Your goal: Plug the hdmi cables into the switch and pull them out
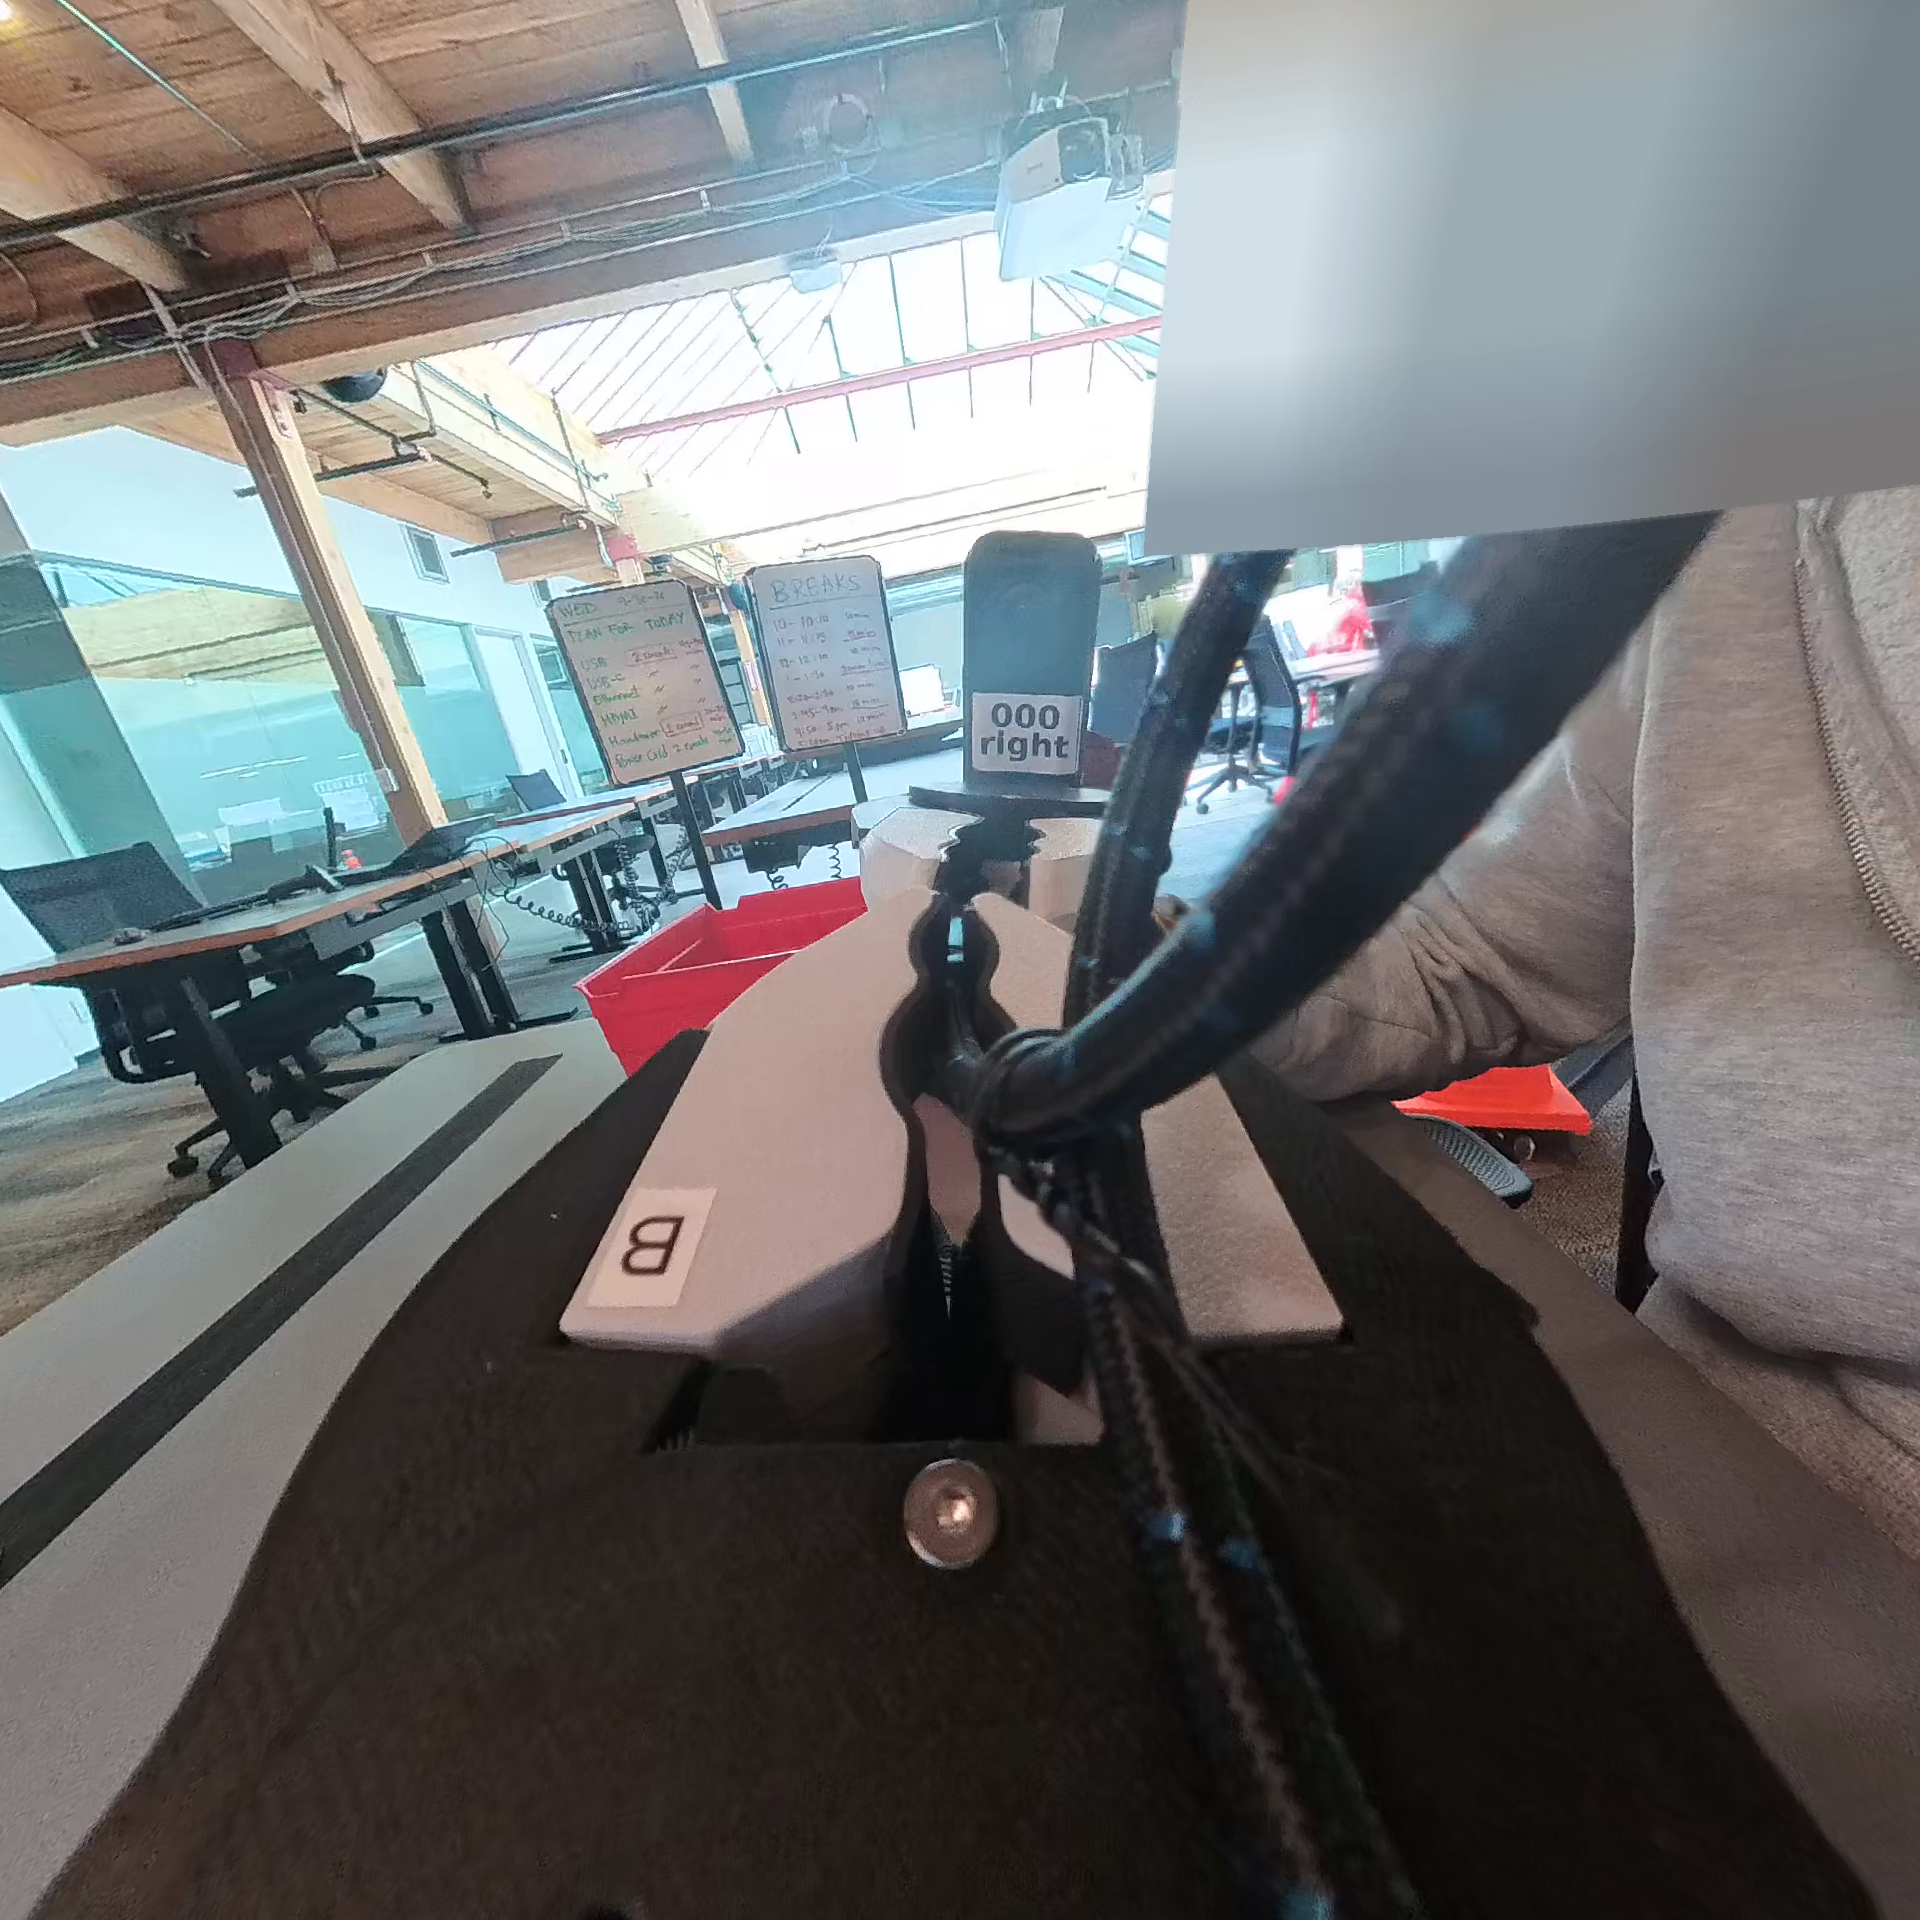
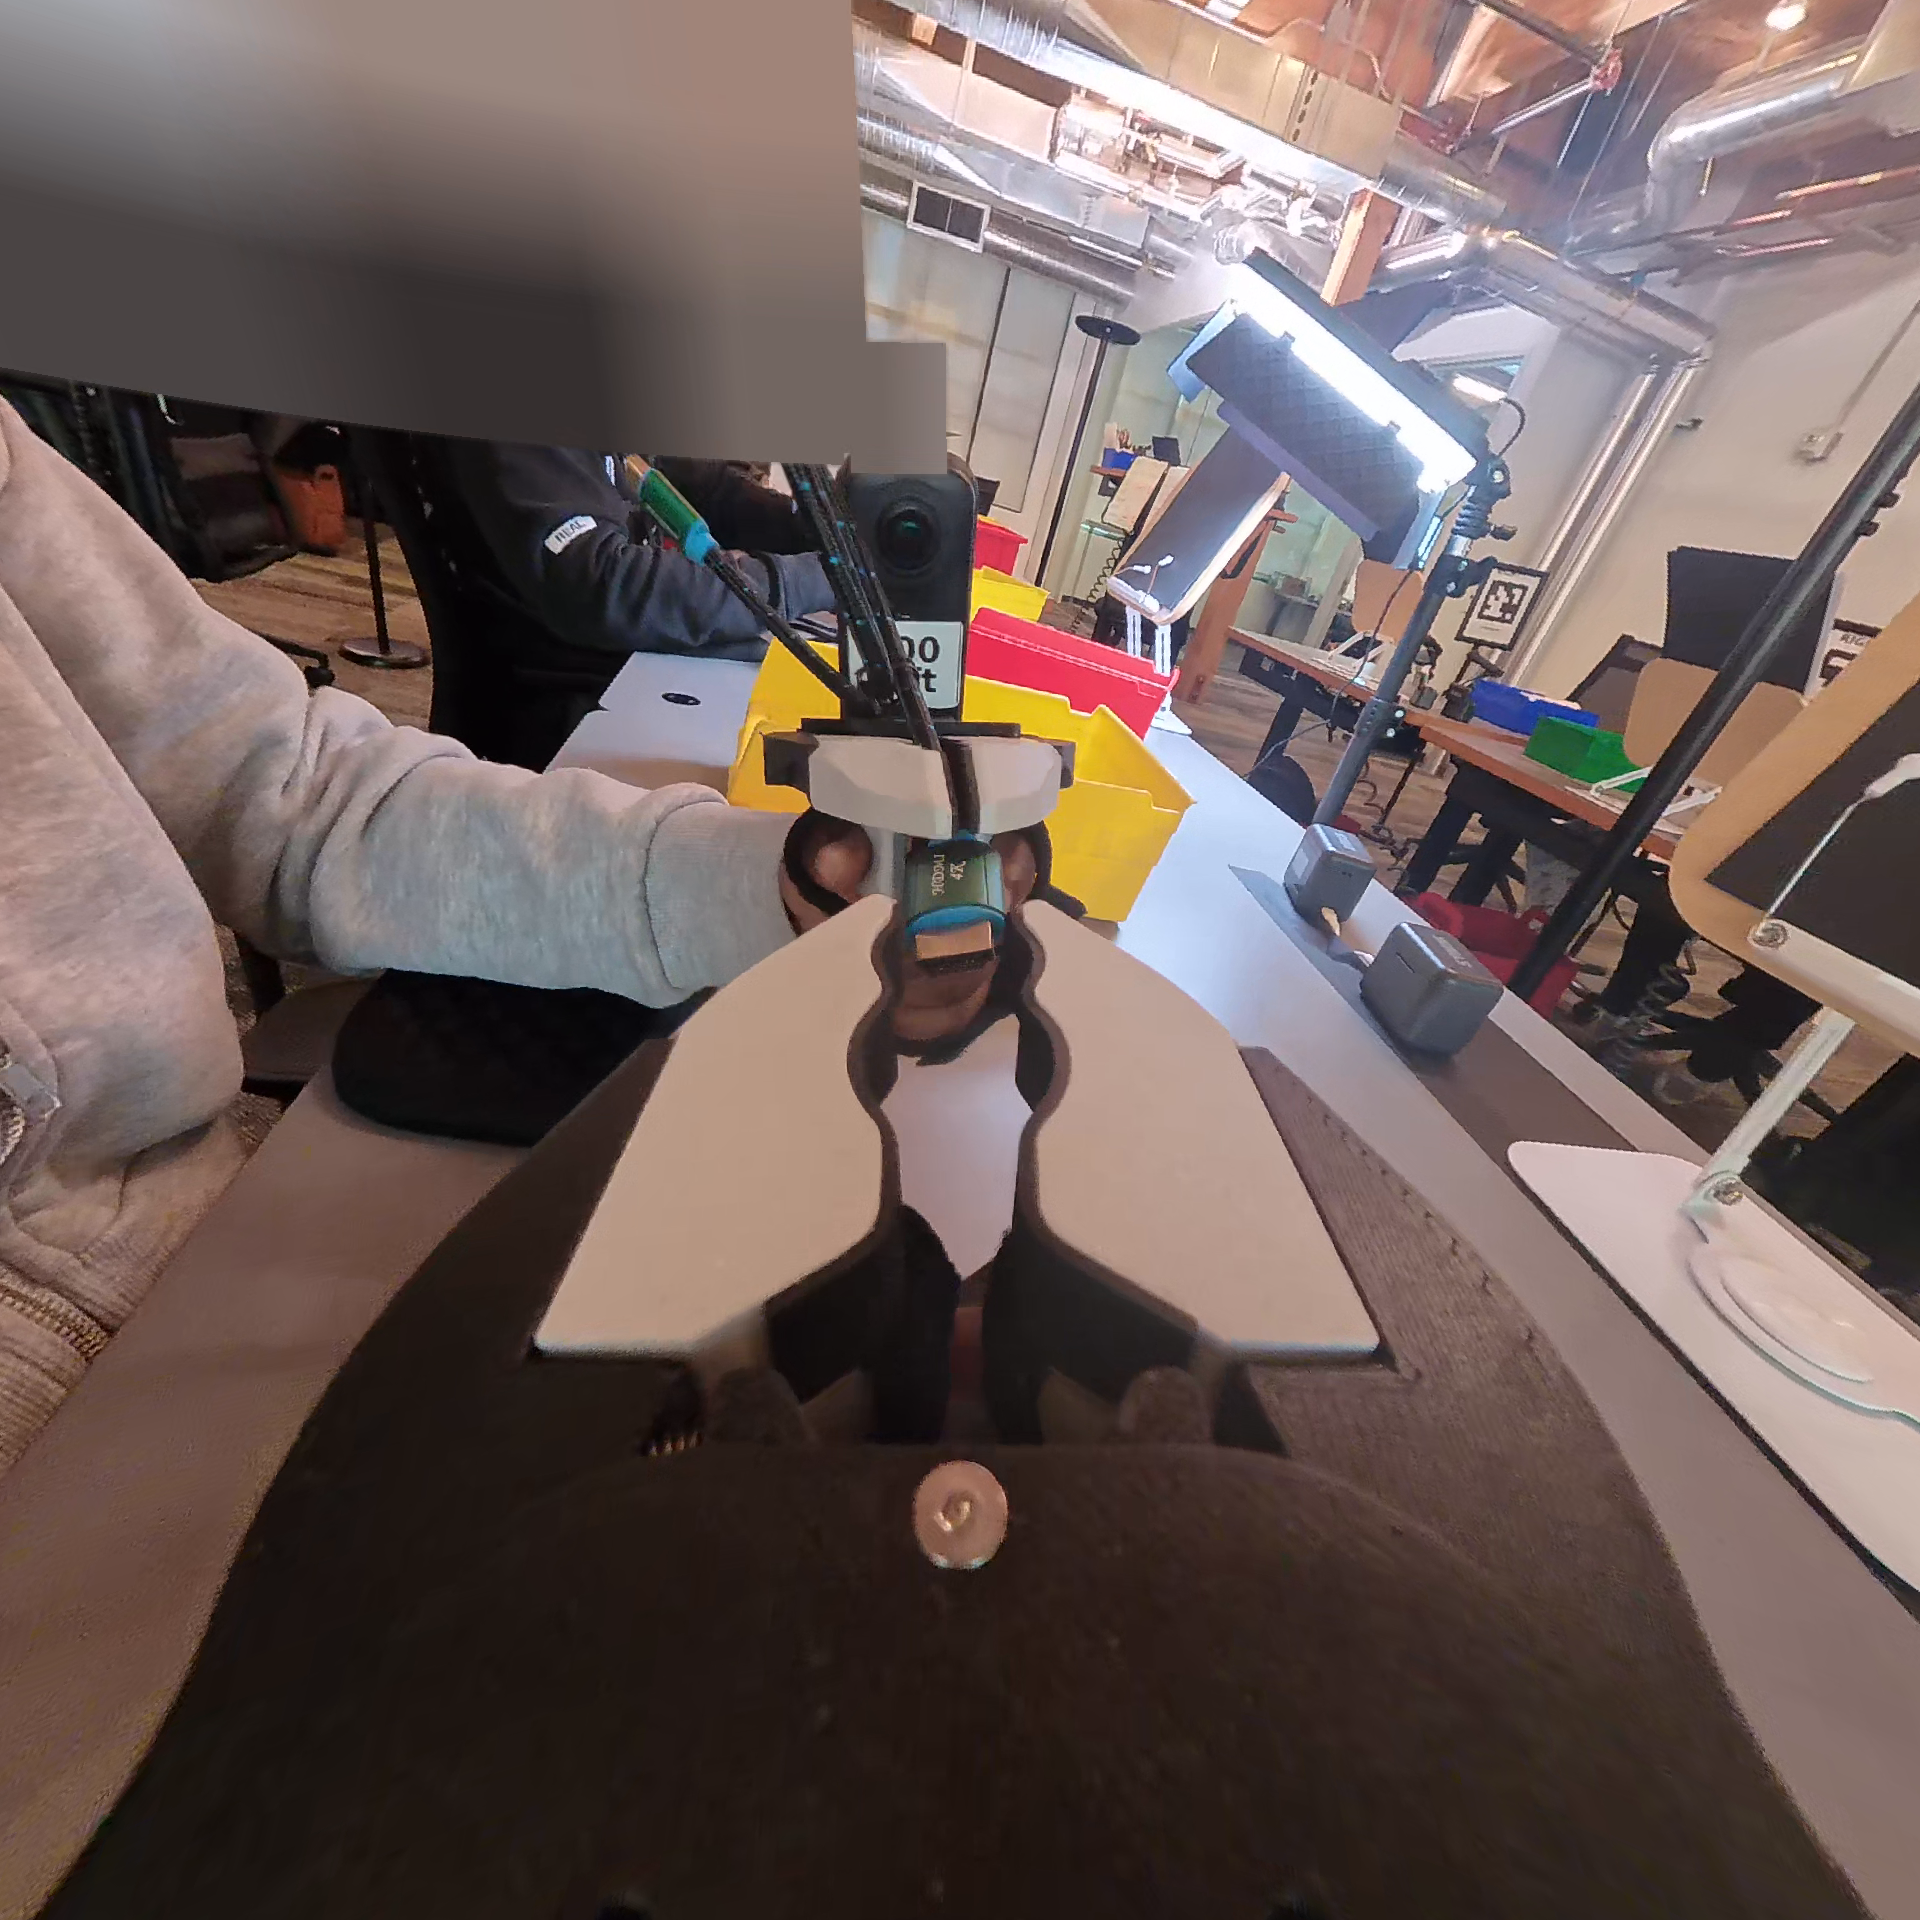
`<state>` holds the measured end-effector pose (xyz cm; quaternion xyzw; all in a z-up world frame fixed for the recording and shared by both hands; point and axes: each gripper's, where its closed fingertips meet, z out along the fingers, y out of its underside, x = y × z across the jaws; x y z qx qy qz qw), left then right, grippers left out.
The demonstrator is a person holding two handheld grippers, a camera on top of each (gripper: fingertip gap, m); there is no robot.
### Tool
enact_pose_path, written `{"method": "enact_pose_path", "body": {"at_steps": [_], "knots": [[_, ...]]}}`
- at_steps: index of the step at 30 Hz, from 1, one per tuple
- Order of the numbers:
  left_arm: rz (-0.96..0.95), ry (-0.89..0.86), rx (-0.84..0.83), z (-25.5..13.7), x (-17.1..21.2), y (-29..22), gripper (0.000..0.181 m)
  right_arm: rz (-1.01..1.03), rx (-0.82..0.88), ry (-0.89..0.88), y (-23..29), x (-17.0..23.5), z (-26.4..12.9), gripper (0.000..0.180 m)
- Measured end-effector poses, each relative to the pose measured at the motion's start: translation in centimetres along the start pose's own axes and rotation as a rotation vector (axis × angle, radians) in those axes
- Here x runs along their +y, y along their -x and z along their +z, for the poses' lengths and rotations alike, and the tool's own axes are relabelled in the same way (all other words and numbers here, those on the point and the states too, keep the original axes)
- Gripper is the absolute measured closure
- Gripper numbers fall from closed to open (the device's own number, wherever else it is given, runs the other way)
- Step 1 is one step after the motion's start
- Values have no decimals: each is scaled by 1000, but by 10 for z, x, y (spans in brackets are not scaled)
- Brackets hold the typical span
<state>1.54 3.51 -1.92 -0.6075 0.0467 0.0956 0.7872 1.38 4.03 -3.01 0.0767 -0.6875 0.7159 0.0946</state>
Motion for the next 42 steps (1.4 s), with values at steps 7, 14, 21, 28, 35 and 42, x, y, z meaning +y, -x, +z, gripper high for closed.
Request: {"method": "enact_pose_path", "body": {"at_steps": [7, 14, 21, 28, 35, 42], "knots": [[23, 105, 19, 8, 18, -7, 179, -6, -33, -14, 5, 1, 0, 180], [-156, -56, -128, -7, -6, 26, 179, -249, 155, -5, -12, -6, -6, 149], [-319, -92, -123, -4, -1, 31, 179, -605, 350, 207, -19, 14, 6, 143], [-361, -69, -111, -1, 6, 30, 179, -789, 406, 302, -22, 19, 6, 155], [-362, -52, -114, 0, 8, 29, 179, -770, 408, 324, -24, 21, 4, 163], [-189, 78, -7, 1, 13, 7, 147, -545, 261, 263, -14, 23, 5, 165]]}}
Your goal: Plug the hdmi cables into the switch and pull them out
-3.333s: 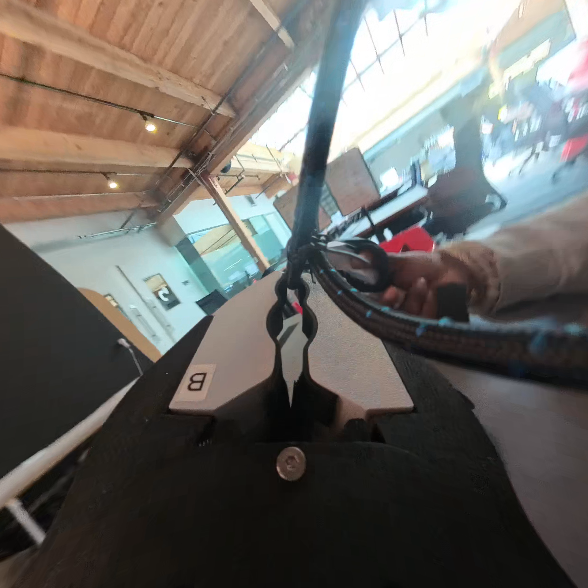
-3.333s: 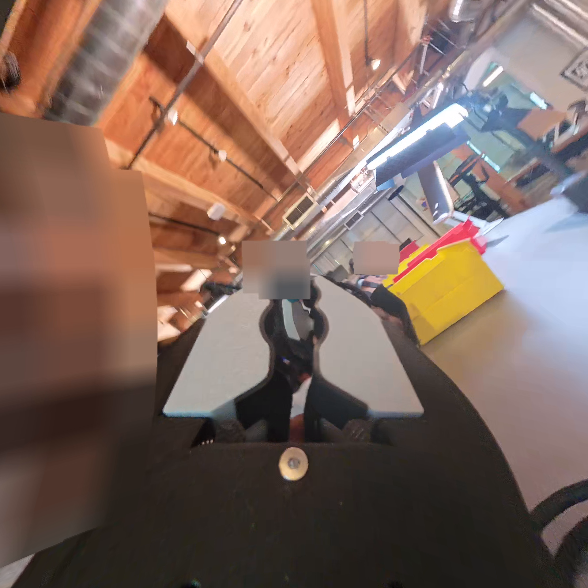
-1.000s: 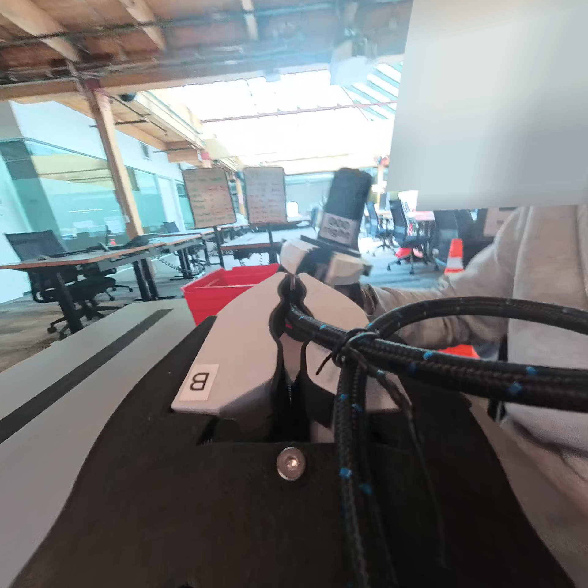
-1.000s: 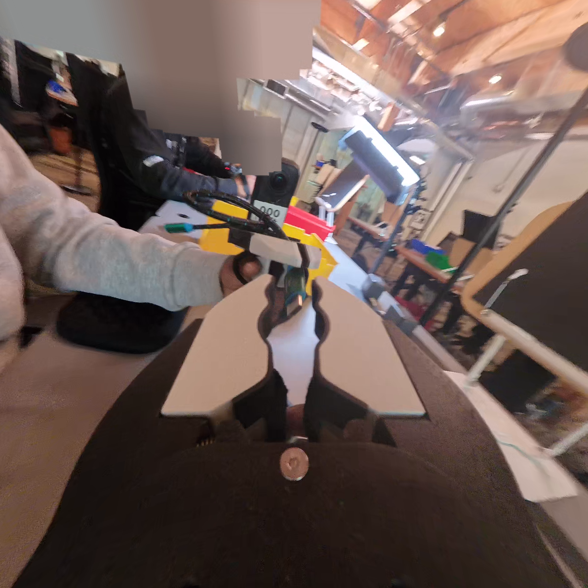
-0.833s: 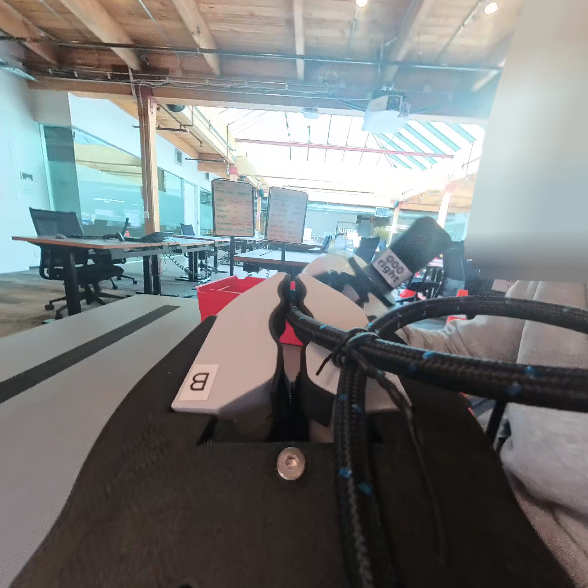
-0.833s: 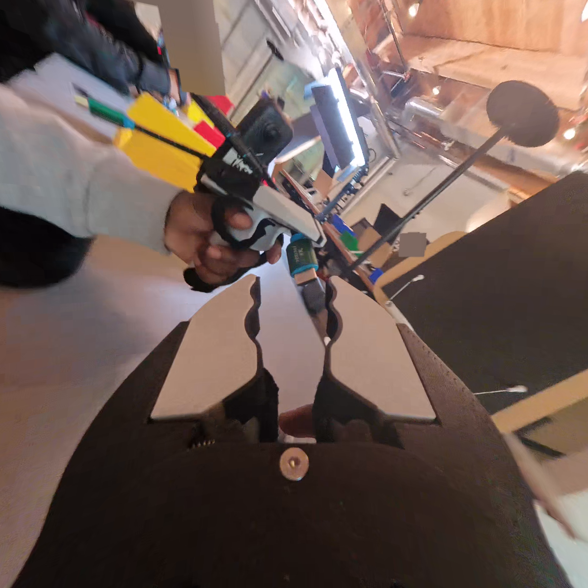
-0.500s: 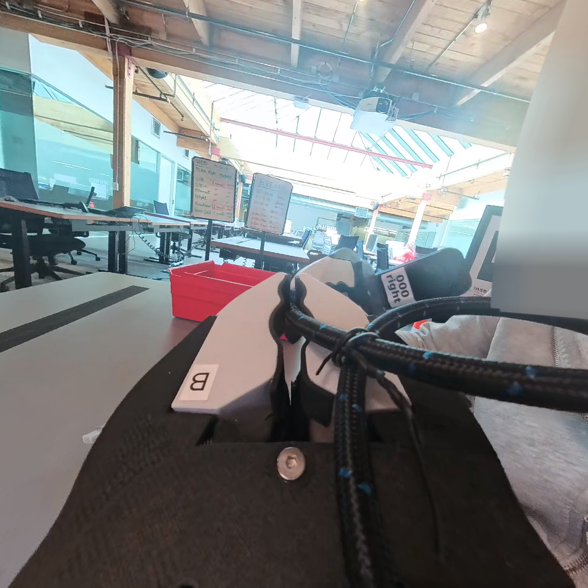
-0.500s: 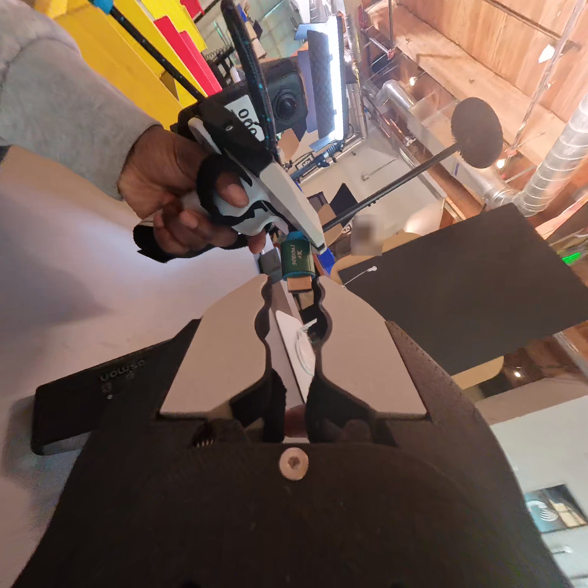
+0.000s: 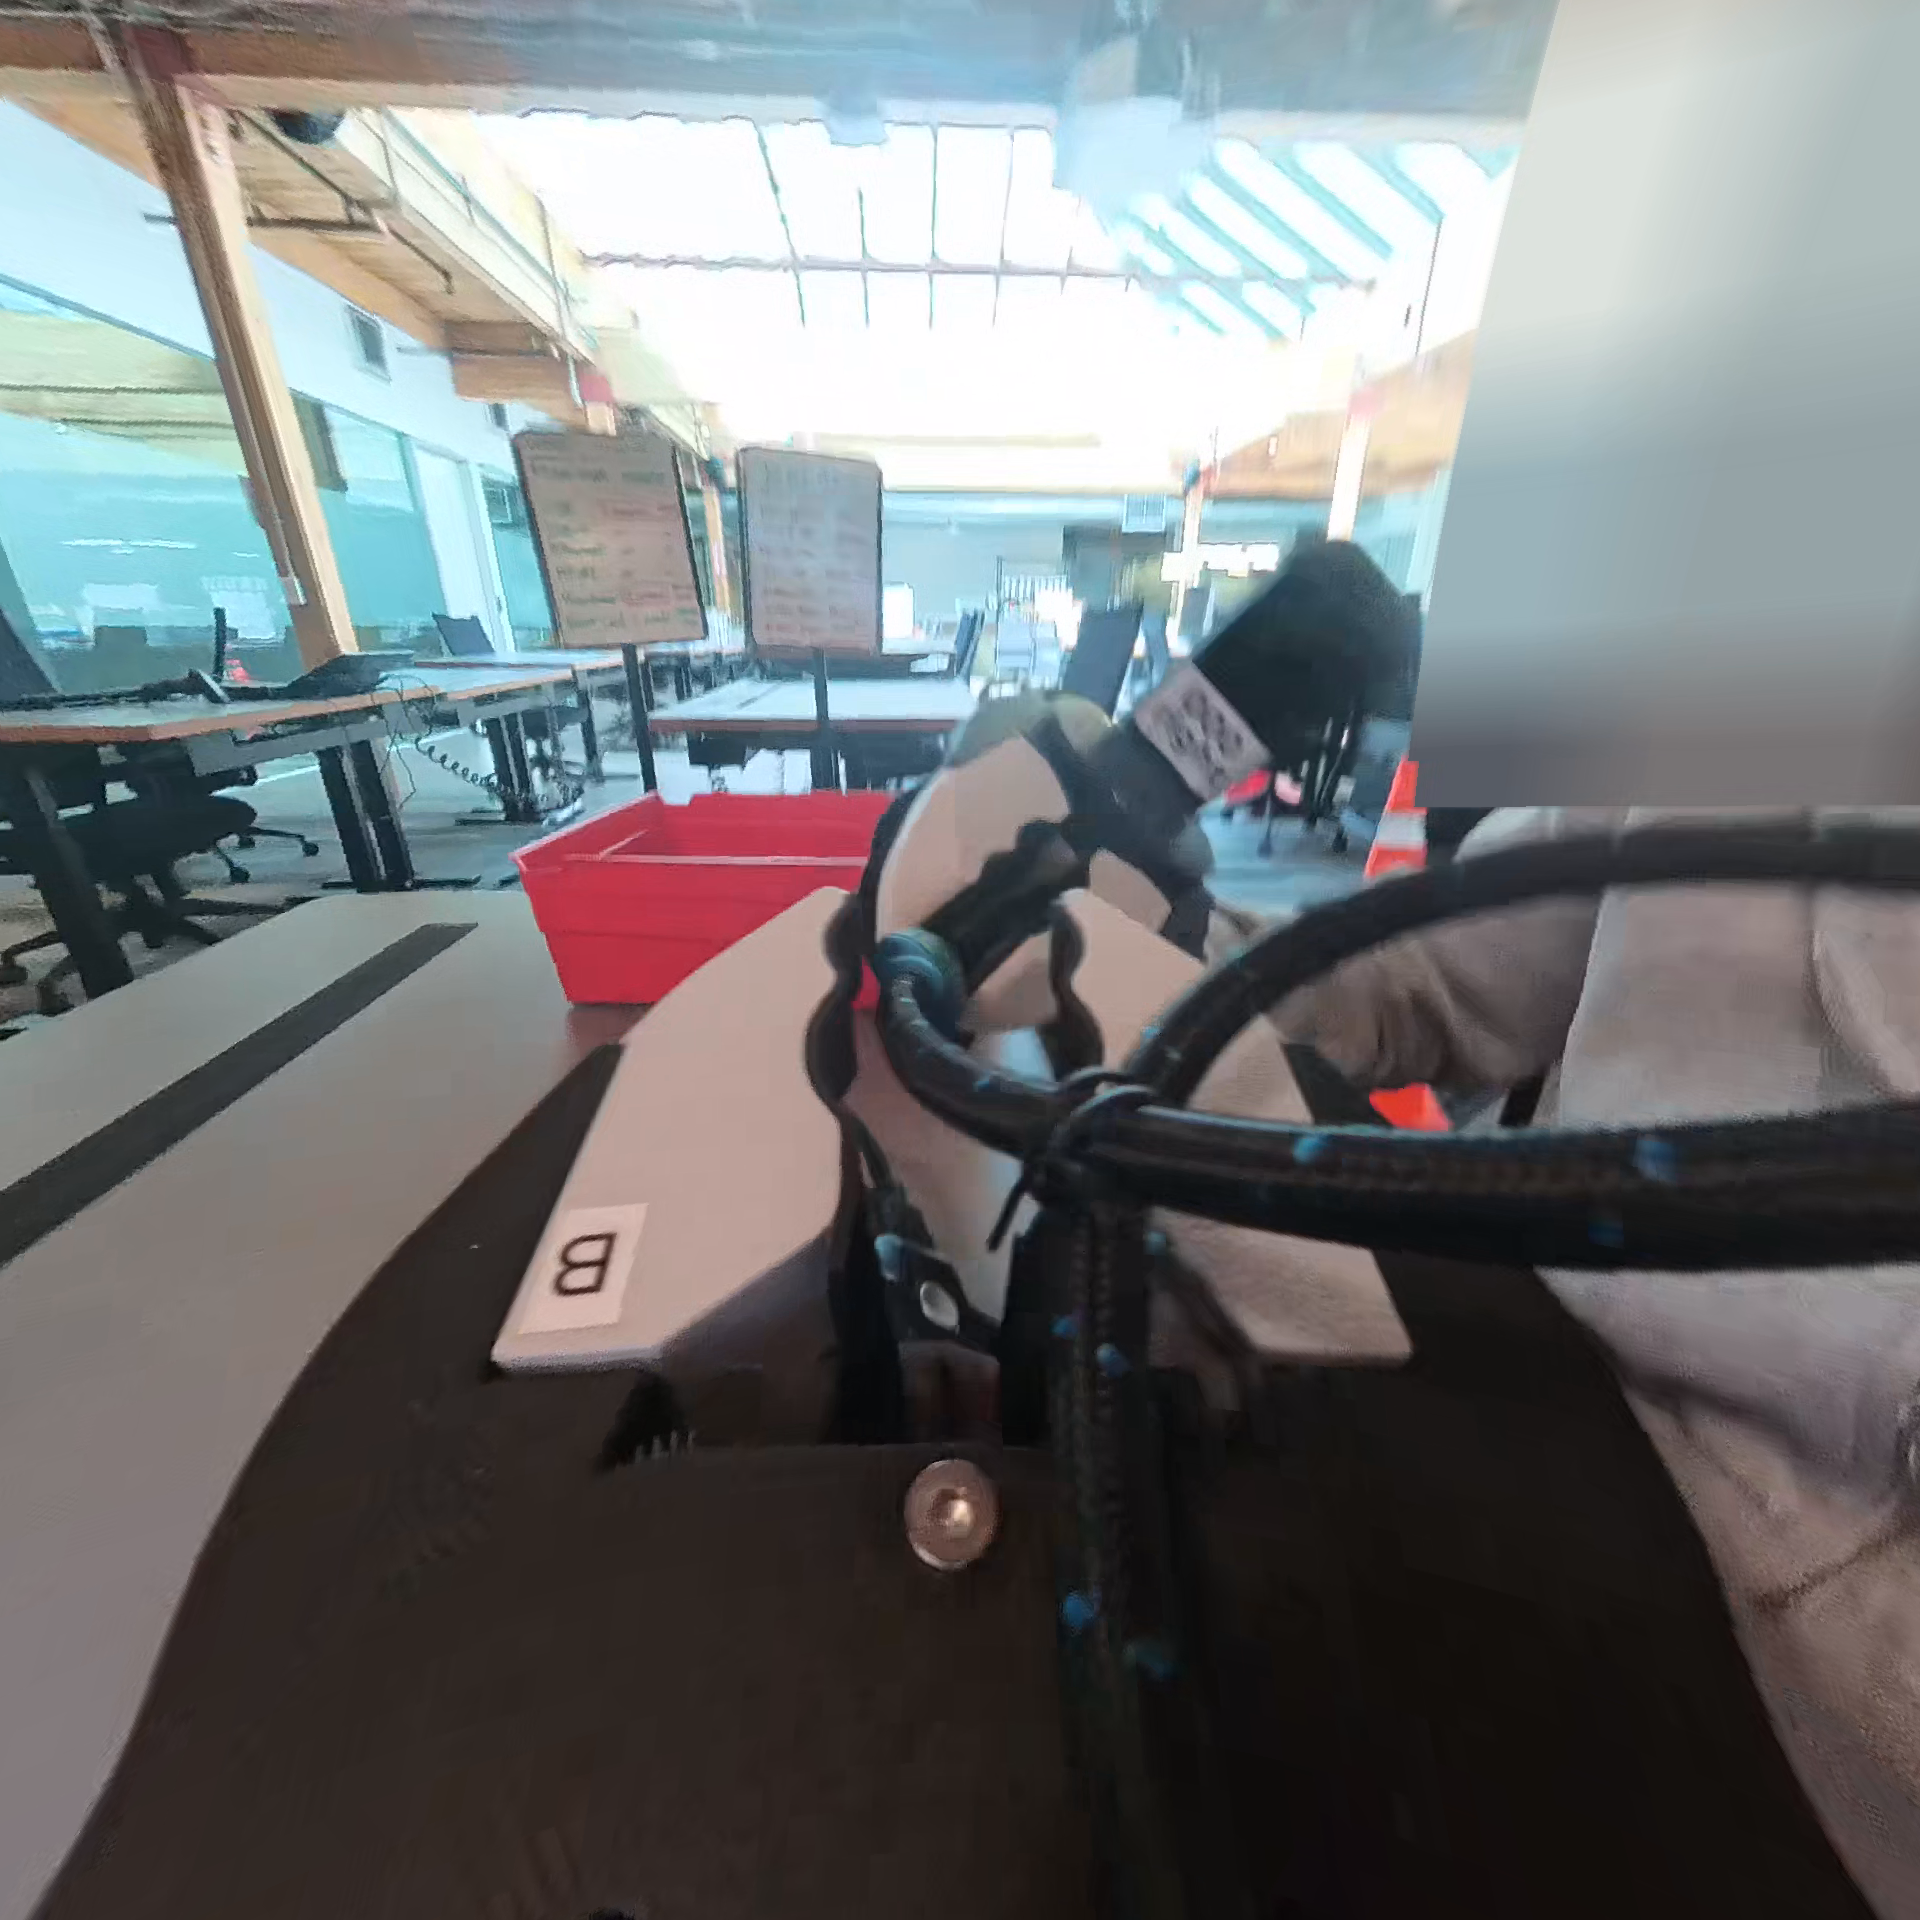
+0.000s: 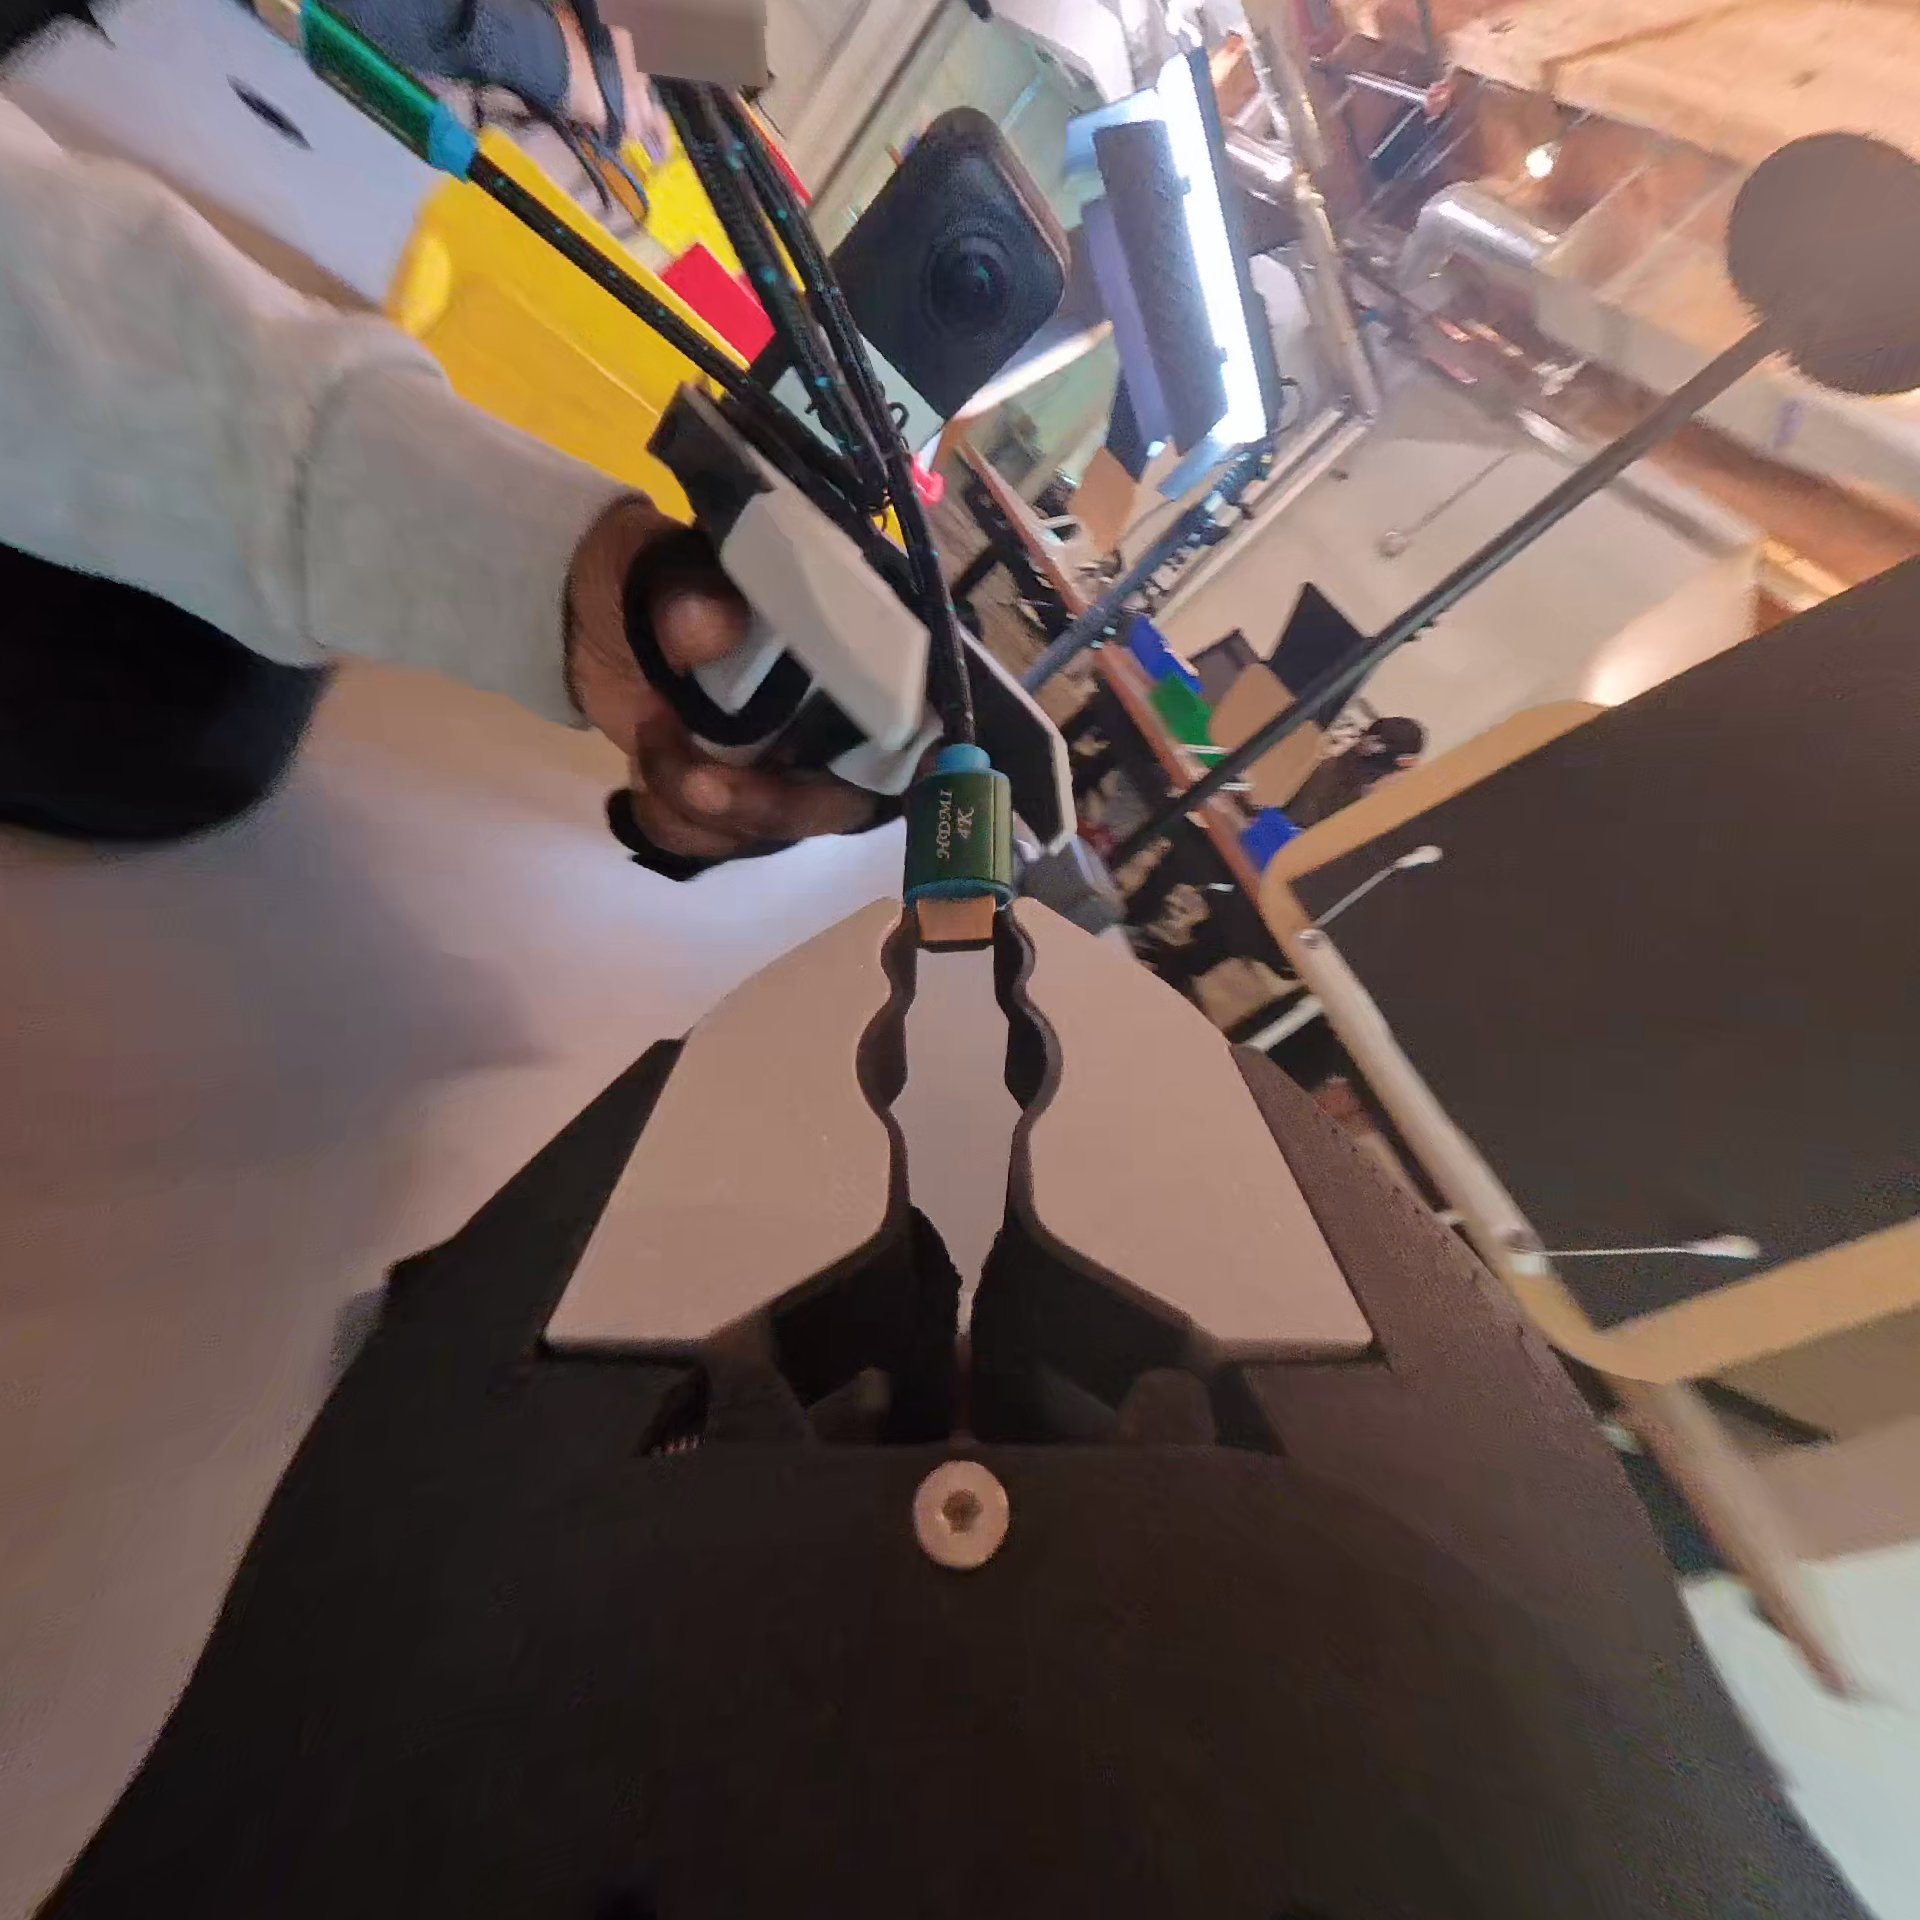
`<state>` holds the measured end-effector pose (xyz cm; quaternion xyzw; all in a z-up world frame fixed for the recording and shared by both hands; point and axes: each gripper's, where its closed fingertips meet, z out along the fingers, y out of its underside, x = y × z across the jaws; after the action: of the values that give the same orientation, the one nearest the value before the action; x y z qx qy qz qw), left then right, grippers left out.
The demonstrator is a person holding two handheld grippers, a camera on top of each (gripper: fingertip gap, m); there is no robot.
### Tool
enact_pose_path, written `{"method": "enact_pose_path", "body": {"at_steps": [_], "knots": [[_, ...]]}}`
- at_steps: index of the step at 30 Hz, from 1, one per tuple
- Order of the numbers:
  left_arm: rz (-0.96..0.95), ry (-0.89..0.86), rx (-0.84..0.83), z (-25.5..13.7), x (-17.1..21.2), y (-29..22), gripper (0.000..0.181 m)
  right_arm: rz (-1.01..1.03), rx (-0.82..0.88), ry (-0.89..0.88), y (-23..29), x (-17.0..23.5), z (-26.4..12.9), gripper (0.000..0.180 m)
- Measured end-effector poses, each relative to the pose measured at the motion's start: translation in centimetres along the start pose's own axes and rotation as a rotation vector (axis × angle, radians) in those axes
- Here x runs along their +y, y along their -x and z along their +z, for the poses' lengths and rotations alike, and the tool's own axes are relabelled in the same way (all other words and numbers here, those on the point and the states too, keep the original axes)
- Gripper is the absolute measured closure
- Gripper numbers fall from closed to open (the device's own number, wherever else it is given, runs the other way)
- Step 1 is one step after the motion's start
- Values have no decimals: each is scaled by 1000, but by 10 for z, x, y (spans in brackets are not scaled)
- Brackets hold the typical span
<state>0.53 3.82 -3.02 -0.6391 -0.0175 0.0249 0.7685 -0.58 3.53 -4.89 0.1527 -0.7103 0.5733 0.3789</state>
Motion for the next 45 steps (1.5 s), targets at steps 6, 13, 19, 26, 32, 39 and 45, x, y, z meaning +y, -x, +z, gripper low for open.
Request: {"method": "enact_pose_path", "body": {"at_steps": [6, 13, 19, 26, 32, 39, 45], "knots": [[181, 145, 20, 4, 20, -11, 140, 271, -210, -73, 15, -5, 0, 165], [267, 211, 26, -2, 27, -12, 144, 495, -374, -133, 22, -9, -6, 165], [280, 259, 39, 0, 36, -14, 156, 546, -422, -120, 26, -7, -7, 165], [249, 262, 18, 1, 38, -10, 153, 618, -454, -102, 27, -3, -7, 165], [229, 231, 15, 2, 34, -9, 159, 676, -461, -107, 25, -2, -6, 165], [211, 220, -26, 2, 31, -2, 160, 730, -426, -119, 18, 1, -5, 163], [195, 260, -209, -12, 35, 32, 160, 512, -450, 258, 32, 43, -16, 108]]}}
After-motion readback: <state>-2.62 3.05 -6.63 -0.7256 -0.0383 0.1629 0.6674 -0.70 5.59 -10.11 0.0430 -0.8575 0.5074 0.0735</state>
